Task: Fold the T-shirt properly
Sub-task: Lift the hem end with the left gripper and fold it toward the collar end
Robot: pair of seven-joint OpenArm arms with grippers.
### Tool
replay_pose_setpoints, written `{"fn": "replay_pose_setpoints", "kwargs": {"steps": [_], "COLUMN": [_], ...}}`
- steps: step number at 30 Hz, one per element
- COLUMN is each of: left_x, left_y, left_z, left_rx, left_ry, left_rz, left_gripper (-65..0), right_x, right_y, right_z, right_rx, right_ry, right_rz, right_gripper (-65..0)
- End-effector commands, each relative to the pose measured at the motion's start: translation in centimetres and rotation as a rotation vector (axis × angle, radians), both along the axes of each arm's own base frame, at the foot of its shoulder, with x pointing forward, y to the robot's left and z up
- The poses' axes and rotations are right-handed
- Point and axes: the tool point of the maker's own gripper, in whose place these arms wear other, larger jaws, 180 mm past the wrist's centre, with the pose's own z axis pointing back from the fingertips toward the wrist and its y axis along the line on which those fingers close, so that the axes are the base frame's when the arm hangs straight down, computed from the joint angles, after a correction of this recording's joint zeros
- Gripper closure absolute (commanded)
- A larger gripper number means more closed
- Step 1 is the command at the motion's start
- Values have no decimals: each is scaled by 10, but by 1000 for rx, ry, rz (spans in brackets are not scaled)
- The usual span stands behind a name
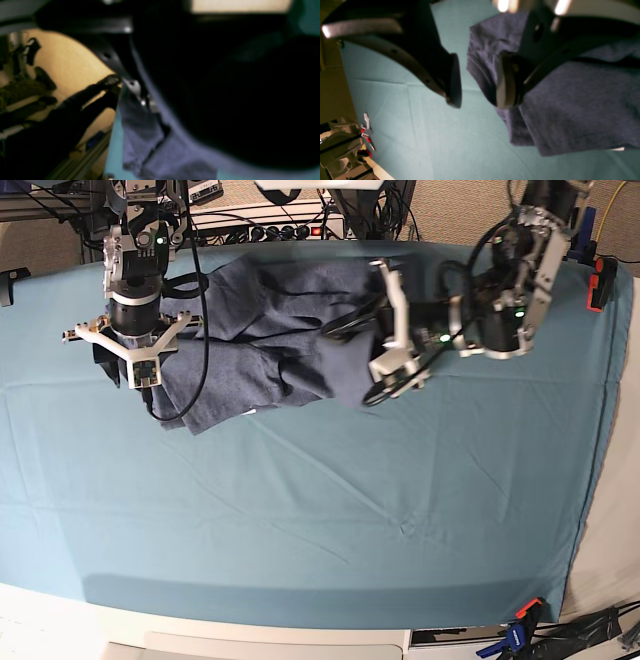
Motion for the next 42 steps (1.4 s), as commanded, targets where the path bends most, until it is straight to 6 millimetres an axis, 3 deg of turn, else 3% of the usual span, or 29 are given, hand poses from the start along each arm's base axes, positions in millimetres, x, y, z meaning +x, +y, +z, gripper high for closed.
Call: {"fn": "replay_pose_setpoints", "kwargs": {"steps": [1, 6, 12, 16, 22, 25, 33, 39, 40, 42], "left_x": [5, 6, 9, 12, 27, 30, 28, 29, 29, 27], "left_y": [-8, -26, -18, -1, 43, 52, 47, 27, 24, 18], "left_z": [17, 9, -19, -27, -31, -29, -24, -18, -16, -14], "left_rx": [-55, -54, -3, 55, 126, 131, 93, 41, 30, 15], "left_ry": [-33, -4, 63, 56, 56, 64, 77, 71, 71, 74], "left_rz": [1, -12, 0, 3, 57, 69, 65, 61, 61, 56], "left_gripper": [0, 0, 0, 0, 0, 0, 0, 0, -8, -103], "right_x": [4, 1, -5, -5, -5, -5, -5, -3, -3, -3], "right_y": [-6, -31, -58, -59, -59, -59, -58, -53, -53, -53], "right_z": [16, 24, 33, 34, 34, 34, 33, 30, 30, 30], "right_rx": [-27, -26, -21, -23, -23, -23, -15, 23, 23, 23], "right_ry": [-58, -81, -109, -109, -110, -111, -110, -107, -107, -107], "right_rz": [-7, -77, -151, -156, -155, -155, -154, -139, -138, -139], "right_gripper": [-249, -249, -249, -249, -249, -249, -249, -249, -249, -249]}}
